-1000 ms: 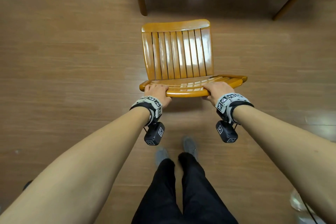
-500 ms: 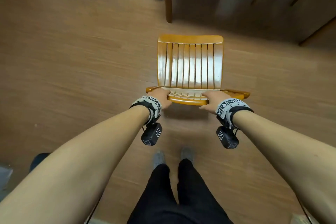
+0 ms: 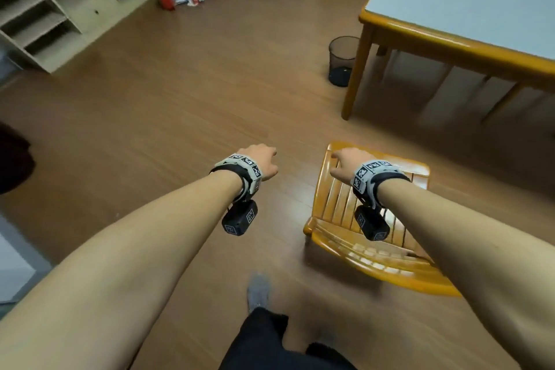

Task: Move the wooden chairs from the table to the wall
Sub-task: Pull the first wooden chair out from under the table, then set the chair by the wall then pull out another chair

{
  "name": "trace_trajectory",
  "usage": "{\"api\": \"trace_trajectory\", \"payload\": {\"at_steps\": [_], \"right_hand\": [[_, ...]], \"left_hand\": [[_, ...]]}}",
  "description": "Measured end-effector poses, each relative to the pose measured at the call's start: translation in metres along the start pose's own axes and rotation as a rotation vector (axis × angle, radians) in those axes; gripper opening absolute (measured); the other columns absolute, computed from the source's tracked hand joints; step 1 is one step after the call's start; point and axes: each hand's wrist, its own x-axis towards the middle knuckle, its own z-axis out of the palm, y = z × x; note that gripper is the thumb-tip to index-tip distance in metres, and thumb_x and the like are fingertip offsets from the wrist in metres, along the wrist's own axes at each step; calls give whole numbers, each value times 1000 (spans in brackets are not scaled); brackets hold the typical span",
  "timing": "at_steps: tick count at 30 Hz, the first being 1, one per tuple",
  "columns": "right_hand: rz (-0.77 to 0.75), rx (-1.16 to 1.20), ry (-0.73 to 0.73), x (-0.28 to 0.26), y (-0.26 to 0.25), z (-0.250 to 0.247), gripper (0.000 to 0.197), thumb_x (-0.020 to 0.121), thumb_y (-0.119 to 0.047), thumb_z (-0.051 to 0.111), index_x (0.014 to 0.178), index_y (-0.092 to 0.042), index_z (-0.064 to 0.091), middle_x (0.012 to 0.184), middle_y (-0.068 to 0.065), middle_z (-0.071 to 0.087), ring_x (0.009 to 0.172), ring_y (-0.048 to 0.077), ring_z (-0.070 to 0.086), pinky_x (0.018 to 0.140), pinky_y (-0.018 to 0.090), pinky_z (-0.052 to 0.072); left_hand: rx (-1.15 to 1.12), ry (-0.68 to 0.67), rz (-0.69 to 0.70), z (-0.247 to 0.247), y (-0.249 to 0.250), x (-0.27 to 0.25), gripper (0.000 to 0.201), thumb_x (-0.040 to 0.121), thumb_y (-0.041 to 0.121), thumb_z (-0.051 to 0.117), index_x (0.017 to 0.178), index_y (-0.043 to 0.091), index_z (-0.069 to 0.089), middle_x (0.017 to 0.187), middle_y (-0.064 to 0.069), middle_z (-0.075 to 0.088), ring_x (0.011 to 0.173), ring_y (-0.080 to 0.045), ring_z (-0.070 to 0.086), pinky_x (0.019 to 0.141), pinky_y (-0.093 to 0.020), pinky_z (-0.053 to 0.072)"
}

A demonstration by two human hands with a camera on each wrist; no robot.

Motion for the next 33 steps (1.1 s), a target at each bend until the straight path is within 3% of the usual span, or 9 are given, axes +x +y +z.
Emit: {"api": "trace_trajectory", "payload": {"at_steps": [5, 12, 17, 27, 33], "right_hand": [[5, -30, 21, 84, -43, -41, 54, 92, -34, 57, 143, -18, 52, 137, 8, 60, 118, 29, 60, 92, 36, 51], [56, -6, 20, 227, -102, -104, 51, 88, -37, 58, 135, -17, 57, 129, 9, 64, 111, 31, 63, 93, 42, 54], [99, -1, 19, 315, -124, -155, 55, 92, -35, 58, 144, -17, 51, 136, 9, 61, 118, 31, 62, 95, 40, 53], [142, -5, 14, 538, -82, -267, 51, 90, -33, 59, 138, -16, 55, 131, 13, 62, 112, 34, 63, 89, 39, 55], [172, 26, 5, 675, -33, -374, 47, 90, -30, 60, 133, -13, 59, 125, 16, 65, 108, 36, 64, 90, 42, 56]], "left_hand": [[-10, 24, -53, -45, -68, 59, 57, 89, 32, 54, 145, 23, 47, 142, -9, 52, 123, -33, 54, 99, -43, 48], [15, 22, 1, -119, -172, 180, 52, 90, 32, 53, 141, 22, 50, 138, -7, 55, 118, -32, 58, 94, -42, 50], [21, 2, 12, -175, -232, 266, 58, 90, 33, 51, 146, 25, 45, 142, -5, 53, 121, -32, 57, 97, -42, 48], [44, -27, 76, -285, -260, 502, 57, 92, 32, 51, 147, 22, 45, 143, -6, 53, 122, -29, 56, 94, -40, 50], [-18, -38, 49, -395, -257, 651, 54, 92, 34, 52, 143, 17, 49, 138, -9, 58, 120, -30, 58, 98, -40, 49]]}}
